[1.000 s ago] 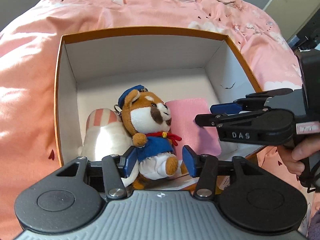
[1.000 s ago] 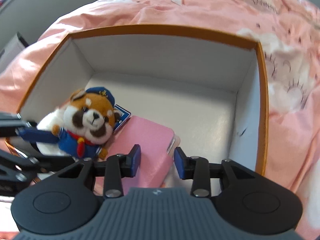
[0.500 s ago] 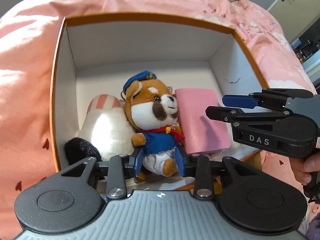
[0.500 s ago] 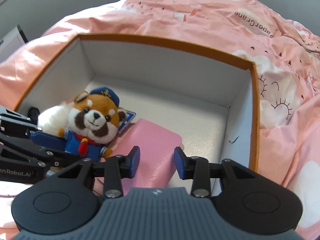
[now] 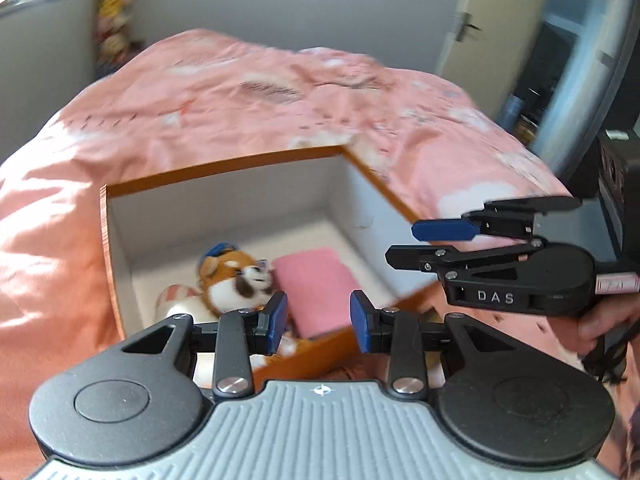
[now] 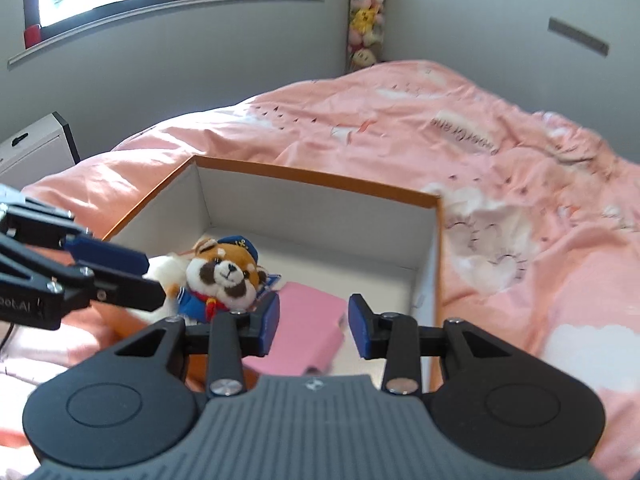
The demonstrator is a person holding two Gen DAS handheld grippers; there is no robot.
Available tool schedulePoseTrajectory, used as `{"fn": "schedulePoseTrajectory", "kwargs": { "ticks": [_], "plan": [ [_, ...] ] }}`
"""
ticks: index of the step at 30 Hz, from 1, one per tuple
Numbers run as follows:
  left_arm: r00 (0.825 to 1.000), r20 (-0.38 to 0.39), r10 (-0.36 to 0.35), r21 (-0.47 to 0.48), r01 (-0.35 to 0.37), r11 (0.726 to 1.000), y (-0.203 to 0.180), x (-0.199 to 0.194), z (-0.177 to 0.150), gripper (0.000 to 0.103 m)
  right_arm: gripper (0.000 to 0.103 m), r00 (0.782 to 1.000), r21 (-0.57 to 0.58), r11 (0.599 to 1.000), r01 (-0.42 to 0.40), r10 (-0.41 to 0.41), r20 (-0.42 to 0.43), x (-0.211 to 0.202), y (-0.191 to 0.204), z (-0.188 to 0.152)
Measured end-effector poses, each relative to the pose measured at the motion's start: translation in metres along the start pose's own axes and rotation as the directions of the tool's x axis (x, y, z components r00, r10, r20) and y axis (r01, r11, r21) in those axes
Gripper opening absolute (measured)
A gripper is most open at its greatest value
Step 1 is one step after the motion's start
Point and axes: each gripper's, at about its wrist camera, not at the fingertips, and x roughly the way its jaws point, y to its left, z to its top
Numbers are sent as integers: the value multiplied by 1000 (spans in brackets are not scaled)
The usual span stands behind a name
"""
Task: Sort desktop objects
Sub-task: 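Open both grippers to release the bear and sleeve, then withdraw, then grasp the dark grey box with left gripper while right grasps the PHOTO CARD box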
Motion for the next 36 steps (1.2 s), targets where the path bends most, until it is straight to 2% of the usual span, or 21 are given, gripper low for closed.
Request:
{"fn": "schedulePoseTrajectory", "kwargs": {
  "ticks": [3, 7, 12, 14, 15, 22, 25, 31, 34, 35, 36],
  "plan": [
    [999, -10, -37, 91, 37, 995, -18, -2, -10, 39, 45, 999, 13, 999, 33, -33, 1, -22, 2, -16],
    [994, -89, -67, 210, 85, 974, -41, 8, -28, 39, 46, 999, 43, 998, 47, -46, -16, -47, 5, -44],
    [972, -202, -121, 314, 181, 932, -62, 24, -55, 40, 45, 994, 10, 997, 80, -79, -70, -63, 19, -78],
    [964, -237, -123, 344, 202, 917, -69, 29, -65, 46, 45, 993, -8, 997, 74, -75, -92, -68, 26, -89],
    [959, -253, -125, 354, 212, 911, -71, 31, -70, 50, 45, 992, -12, 998, 66, -67, -104, -69, 29, -94],
    [930, -341, -137, 397, 275, 876, -84, 41, -93, 52, 44, 982, -98, 995, 30, -48, -182, -74, 49, -119],
    [920, -366, -141, 388, 288, 875, -87, 48, -97, 55, 44, 975, -128, 991, 33, -60, -216, -72, 52, -127],
    [924, -366, -110, 437, 275, 856, -96, 61, -103, 57, 44, 964, -205, 978, 49, -100, -246, -62, 61, -135],
    [919, -376, -116, 426, 283, 859, -98, 70, -104, 57, 45, 959, -228, 971, 70, -128, -254, -56, 64, -139],
    [916, -380, -124, 417, 290, 861, -97, 73, -104, 56, 45, 958, -236, 969, 78, -139, -253, -55, 65, -141],
    [911, -388, -138, 406, 304, 862, -97, 75, -105, 50, 45, 956, -243, 966, 87, -150, -252, -53, 66, -143]
  ]
}}
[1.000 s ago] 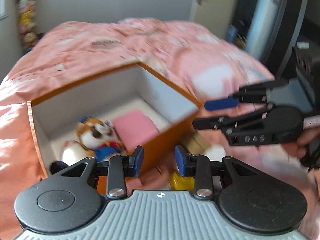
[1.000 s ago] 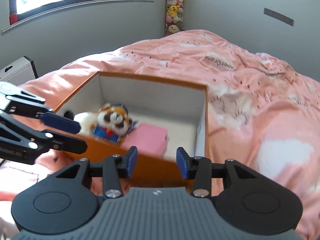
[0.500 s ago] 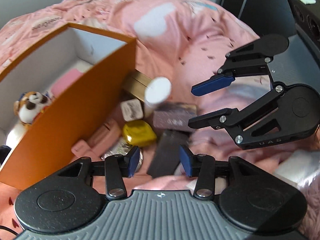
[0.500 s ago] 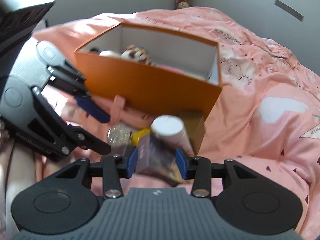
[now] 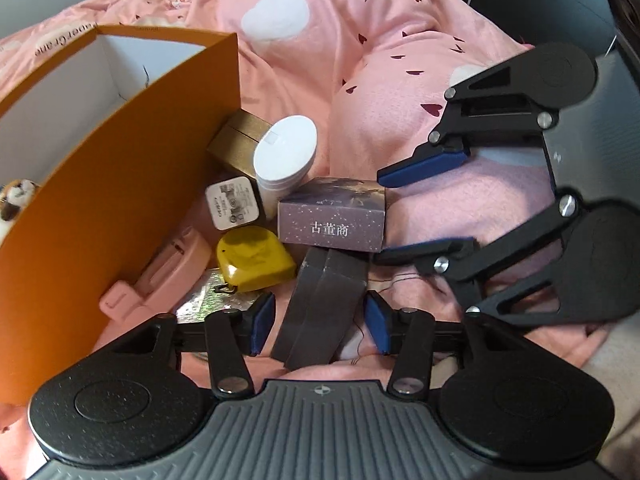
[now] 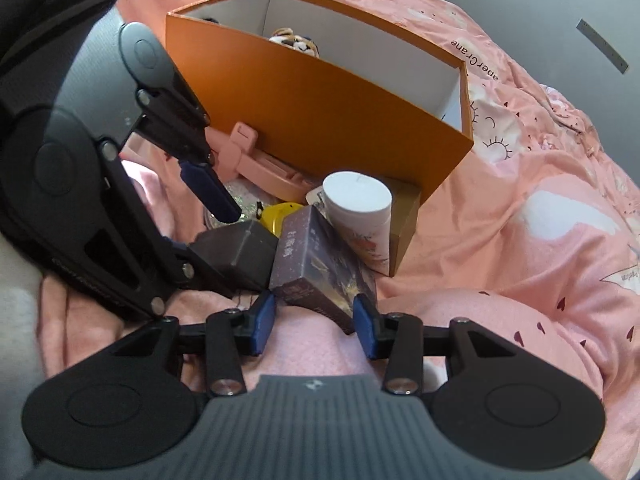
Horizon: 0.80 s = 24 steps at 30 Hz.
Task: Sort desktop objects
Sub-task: 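Grasp the dark grey box with left gripper while right grasps the PHOTO CARD box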
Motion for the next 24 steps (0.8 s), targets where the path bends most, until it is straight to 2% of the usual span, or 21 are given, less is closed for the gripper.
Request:
{"fn": "schedulePoseTrajectory", "kwargs": {
  "ticks": [5, 9, 17, 24],
  "plan": [
    [1000, -4, 12, -17, -12, 1000, 0, 3, 0, 45, 49, 999, -8, 999, 37, -36, 12, 9, 6, -2],
    [1000, 5, 14, -49, -14, 999, 1, 0, -2, 43, 49, 999, 1, 1000, 27, -27, 19, 15, 4, -1],
    [999, 37, 10, -127, -5, 992, 8, -16, -6, 42, 39, 998, 28, 999, 36, -38, 42, 13, 1, 2],
    [996, 88, 15, -230, 6, 973, 25, -37, -9, 40, 32, 997, 162, 987, 2, -15, 77, 9, -23, 11]
  ]
}}
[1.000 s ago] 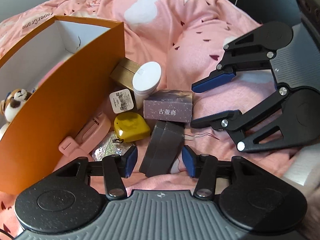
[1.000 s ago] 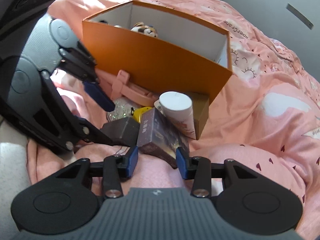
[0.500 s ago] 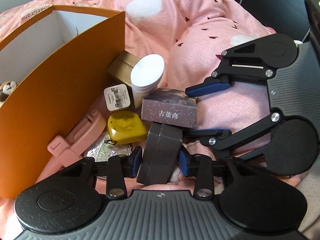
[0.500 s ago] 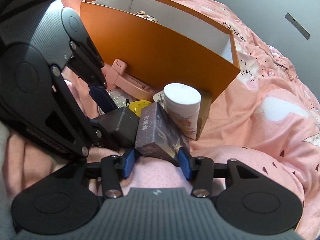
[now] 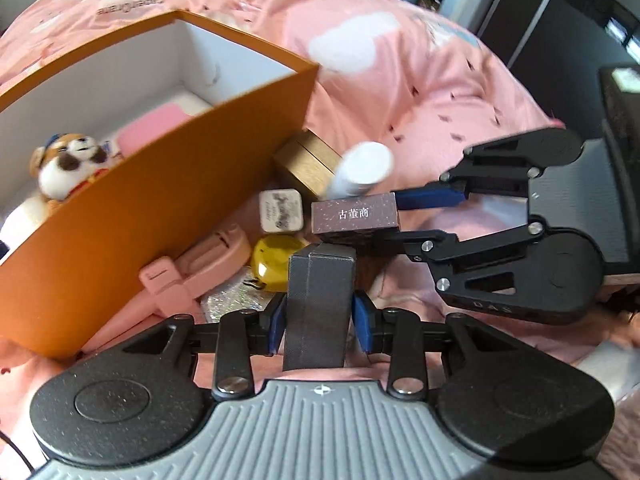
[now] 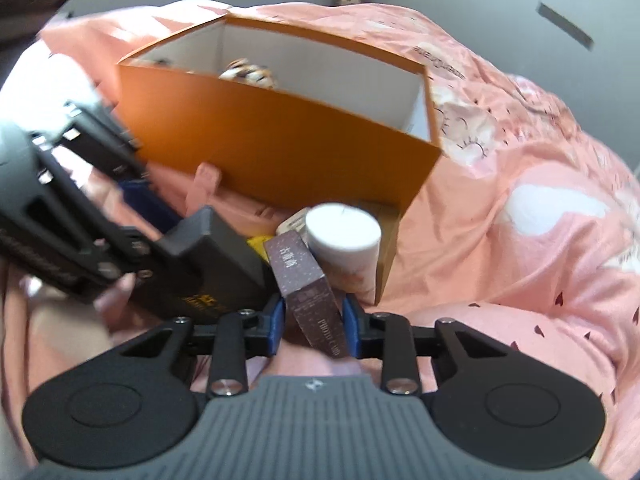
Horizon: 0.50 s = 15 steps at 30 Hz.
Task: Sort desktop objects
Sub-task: 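Grasp the dark grey box with left gripper while right grasps the PHOTO CARD box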
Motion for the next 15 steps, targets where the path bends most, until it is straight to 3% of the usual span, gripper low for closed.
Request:
{"fn": "schedulePoseTrajectory", "kwargs": {
  "ticks": [10, 15],
  "plan": [
    [997, 20, 80, -80, -79, 994, 24, -5, 3, 40, 34, 996, -17, 998, -65, 64, -66, 27, -7, 10],
    [999, 26, 40, -135, -36, 990, 34, 6, 2, 38, 35, 992, -6, 997, -76, 75, -105, 39, -8, 8]
  ]
}}
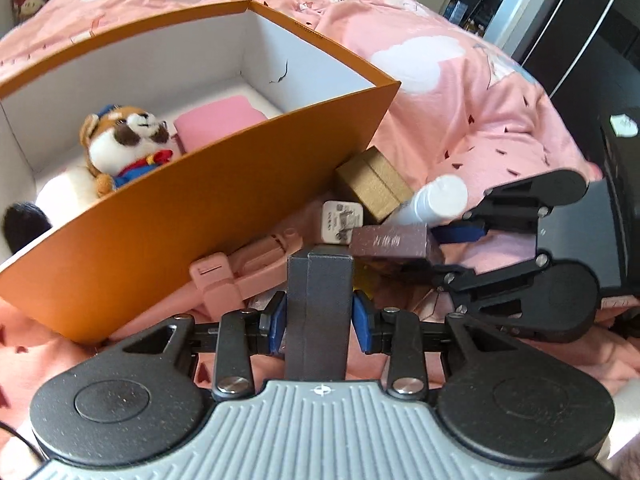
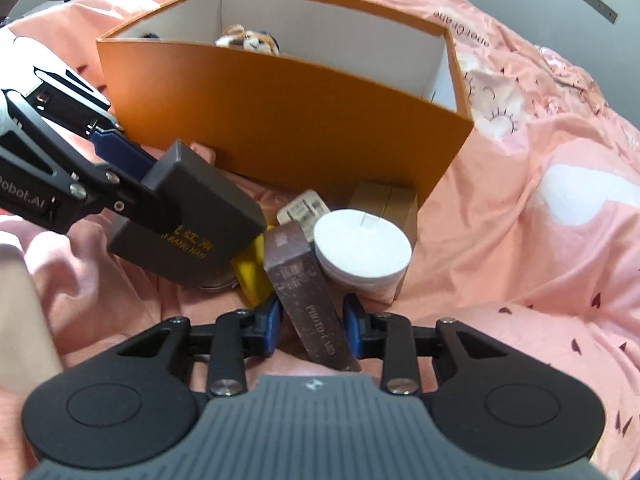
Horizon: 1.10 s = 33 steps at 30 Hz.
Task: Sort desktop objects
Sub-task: 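Lift both held boxes and carry them over the orange box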
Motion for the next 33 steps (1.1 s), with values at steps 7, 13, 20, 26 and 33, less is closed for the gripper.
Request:
{"fn": "schedulePoseTrajectory", "kwargs": {
  "ticks": [7, 13, 20, 26, 33],
  "plan": [
    [1000, 13, -3, -31, 4, 1000, 0, 3, 1, 38, 29, 998, 52, 997, -50, 49, 27, -9, -9, 2],
    [997, 41, -59, -84, 62, 995, -1, -23, 11, 38, 26, 983, 144, 974, -175, 163, 89, -33, -20, 12],
    [987, 136, -89, -190, 114, 975, 9, -63, 28, 38, 24, 954, 194, 947, -255, 213, 212, -71, -31, 33],
    [966, 255, -53, -212, 109, 971, 14, -91, 55, 38, 24, 946, 190, 960, -204, 143, 291, -94, -45, 65],
    [950, 313, -11, -235, 89, 968, 23, -90, 90, 38, 24, 951, 210, 963, -167, 102, 292, -96, -69, 106]
  ]
}}
